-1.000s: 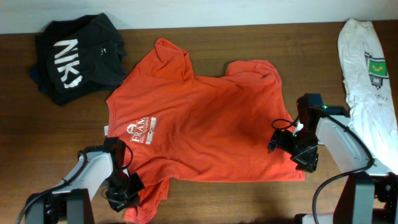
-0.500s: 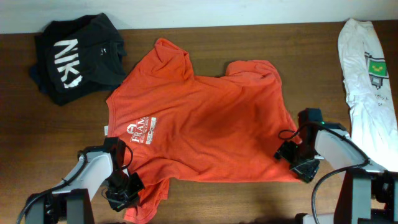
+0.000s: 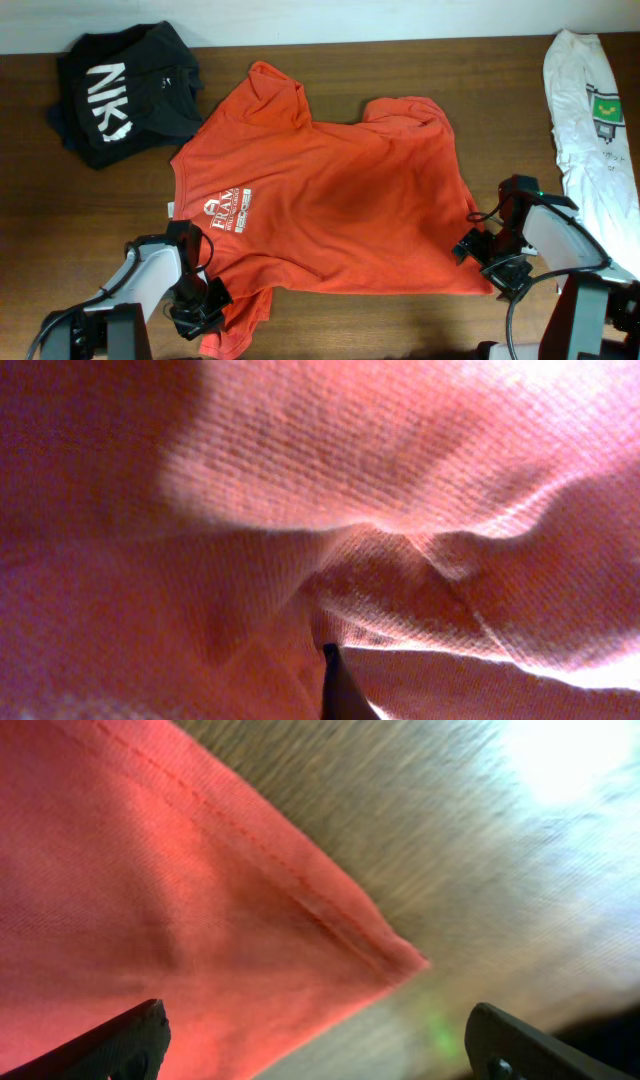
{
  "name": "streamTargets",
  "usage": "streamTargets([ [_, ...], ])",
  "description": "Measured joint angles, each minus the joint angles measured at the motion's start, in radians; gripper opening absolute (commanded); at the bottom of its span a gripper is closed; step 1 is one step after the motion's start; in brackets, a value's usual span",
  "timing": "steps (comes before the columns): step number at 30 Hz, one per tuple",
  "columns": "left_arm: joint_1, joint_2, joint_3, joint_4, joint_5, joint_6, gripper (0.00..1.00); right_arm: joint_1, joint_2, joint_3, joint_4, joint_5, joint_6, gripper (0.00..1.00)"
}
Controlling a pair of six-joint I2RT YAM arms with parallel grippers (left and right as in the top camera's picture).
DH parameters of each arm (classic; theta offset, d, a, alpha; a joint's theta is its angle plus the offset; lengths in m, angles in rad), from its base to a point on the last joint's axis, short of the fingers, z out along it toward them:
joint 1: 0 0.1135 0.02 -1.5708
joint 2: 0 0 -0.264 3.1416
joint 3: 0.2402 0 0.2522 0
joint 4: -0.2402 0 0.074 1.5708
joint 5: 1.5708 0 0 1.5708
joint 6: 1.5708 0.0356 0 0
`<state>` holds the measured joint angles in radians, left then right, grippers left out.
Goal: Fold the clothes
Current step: 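Grasp the shirt's bottom hem corners with both grippers, then lift the hem and fold it upward toward the collar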
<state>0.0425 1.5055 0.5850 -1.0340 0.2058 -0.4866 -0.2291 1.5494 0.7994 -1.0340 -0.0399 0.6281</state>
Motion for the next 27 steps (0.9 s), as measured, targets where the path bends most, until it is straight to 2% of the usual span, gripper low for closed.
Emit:
streamTargets([
  [4,0.000,0.000,0.000,0.000,0.000,0.000,0.00,0.000,-0.051,0.009,-0.014,0.056,0.000,0.95],
  [8,0.000,0.000,0.000,0.000,0.000,0.000,0.00,-0.001,-0.056,-0.019,0.029,0.058,0.003,0.75],
  [13,0.000,0.000,0.000,0.000,0.000,0.000,0.00,-0.003,-0.070,-0.131,0.163,-0.013,0.010,0.71],
  [15,0.000,0.000,0.000,0.000,0.000,0.000,0.01,-0.004,-0.092,-0.156,0.196,-0.031,0.018,0.48],
  [17,0.000,0.000,0.000,0.000,0.000,0.000,0.00,-0.005,-0.098,-0.161,0.210,-0.037,0.027,0.32],
  [18,0.000,0.000,0.000,0.000,0.001,0.000,0.01,-0.005,-0.098,-0.162,0.210,-0.038,0.036,0.29],
  [20,0.000,0.000,0.002,-0.014,0.005,0.000,0.01,-0.005,-0.098,-0.161,0.210,-0.040,0.048,0.09],
  [21,0.000,0.000,0.011,-0.045,0.005,0.002,0.00,-0.005,-0.097,-0.160,0.205,-0.043,0.048,0.04],
  [24,0.000,-0.034,0.092,-0.163,0.004,0.008,0.00,-0.005,-0.076,-0.120,0.109,-0.037,0.053,0.04],
  [27,0.000,-0.148,0.174,-0.246,0.005,0.012,0.01,-0.005,-0.071,-0.011,-0.018,0.011,0.053,0.04],
])
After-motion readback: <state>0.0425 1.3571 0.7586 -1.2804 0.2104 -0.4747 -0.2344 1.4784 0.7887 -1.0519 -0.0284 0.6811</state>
